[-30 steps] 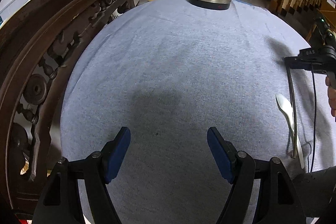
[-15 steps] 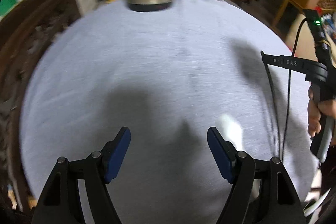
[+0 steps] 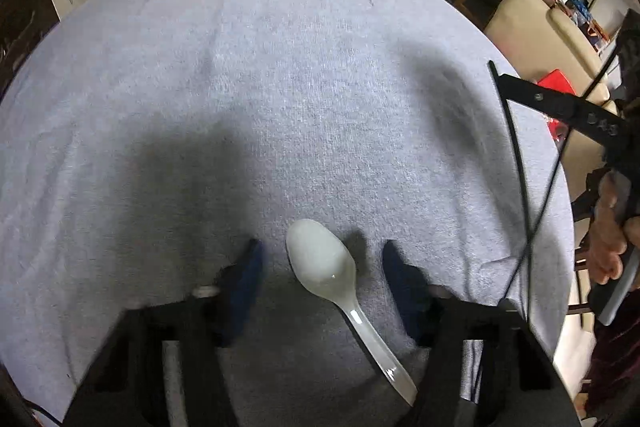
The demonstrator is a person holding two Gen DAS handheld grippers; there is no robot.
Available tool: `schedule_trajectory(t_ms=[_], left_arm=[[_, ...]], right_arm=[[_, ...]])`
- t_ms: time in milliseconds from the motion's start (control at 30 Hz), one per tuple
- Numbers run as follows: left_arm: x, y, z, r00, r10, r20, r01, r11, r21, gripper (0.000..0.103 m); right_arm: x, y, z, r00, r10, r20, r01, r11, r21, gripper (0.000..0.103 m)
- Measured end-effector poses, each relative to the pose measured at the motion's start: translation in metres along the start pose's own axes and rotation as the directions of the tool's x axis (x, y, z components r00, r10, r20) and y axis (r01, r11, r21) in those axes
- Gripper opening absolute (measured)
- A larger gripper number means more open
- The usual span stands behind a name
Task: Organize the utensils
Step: 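Close left tool on the white spoon while right tool grips the chopstick, then lift spoon and chopstick and carry them above the holder cup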
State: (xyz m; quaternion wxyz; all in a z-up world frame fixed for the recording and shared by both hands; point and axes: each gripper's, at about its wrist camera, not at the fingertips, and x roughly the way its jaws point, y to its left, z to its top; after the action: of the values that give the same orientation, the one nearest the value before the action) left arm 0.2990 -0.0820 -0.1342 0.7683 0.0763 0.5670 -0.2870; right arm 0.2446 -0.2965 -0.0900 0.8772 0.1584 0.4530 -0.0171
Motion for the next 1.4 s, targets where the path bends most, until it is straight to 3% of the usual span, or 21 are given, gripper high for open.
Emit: schedule_trajectory(t_ms=[33, 100, 333, 500, 600, 867, 1067, 1167, 1300, 1400], left_arm=[[0.000, 0.002, 0.001, 1.000, 0.004, 0.004, -0.004, 1.000, -0.002, 0.034], [-0.001, 0.009, 0.002, 1.000, -0.017, 0.015, 0.017, 1.000, -0.018, 0.033], [-0.021, 0.026, -0.006, 0.992, 0.072, 0.108, -0.063, 0.995, -0.078, 0.033], [-0.067, 0.043, -0.014, 0.955, 0.160, 0.252, -0.128, 0.982, -0.139, 0.033], [-0.098, 0.053, -0.020, 0.917, 0.231, 0.327, -0.180, 0.967, -0.179, 0.033], [-0.178, 0.069, -0.051, 0.793, 0.396, 0.463, -0.283, 0.912, -0.296, 0.033], [-0.236, 0.054, -0.086, 0.689, 0.461, 0.559, -0.318, 0.886, -0.339, 0.033], [-0.256, 0.041, -0.102, 0.645, 0.476, 0.598, -0.332, 0.879, -0.343, 0.033], [-0.282, 0.022, -0.127, 0.600, 0.475, 0.644, -0.328, 0.880, -0.343, 0.033], [-0.296, 0.011, -0.139, 0.579, 0.455, 0.676, -0.308, 0.890, -0.335, 0.033]], right_arm=[[-0.004, -0.001, 0.000, 1.000, 0.013, 0.011, -0.013, 1.000, 0.007, 0.006], [-0.012, -0.003, 0.000, 0.998, 0.042, 0.039, -0.043, 0.999, 0.021, 0.006], [-0.048, 0.002, -0.006, 0.982, 0.100, 0.159, -0.104, 0.994, 0.018, 0.007], [-0.084, 0.007, -0.022, 0.942, 0.159, 0.296, -0.167, 0.986, 0.000, 0.007], [-0.102, 0.016, -0.031, 0.923, 0.168, 0.346, -0.170, 0.985, -0.024, 0.007], [-0.155, 0.048, -0.056, 0.853, 0.163, 0.495, -0.133, 0.987, -0.095, 0.006], [-0.200, 0.057, -0.075, 0.797, 0.153, 0.584, -0.121, 0.988, -0.093, 0.006], [-0.222, 0.060, -0.086, 0.770, 0.150, 0.620, -0.121, 0.989, -0.089, 0.006], [-0.247, 0.065, -0.100, 0.748, 0.159, 0.644, -0.128, 0.987, -0.095, 0.006], [-0.266, 0.068, -0.111, 0.729, 0.175, 0.662, -0.143, 0.984, -0.103, 0.006]])
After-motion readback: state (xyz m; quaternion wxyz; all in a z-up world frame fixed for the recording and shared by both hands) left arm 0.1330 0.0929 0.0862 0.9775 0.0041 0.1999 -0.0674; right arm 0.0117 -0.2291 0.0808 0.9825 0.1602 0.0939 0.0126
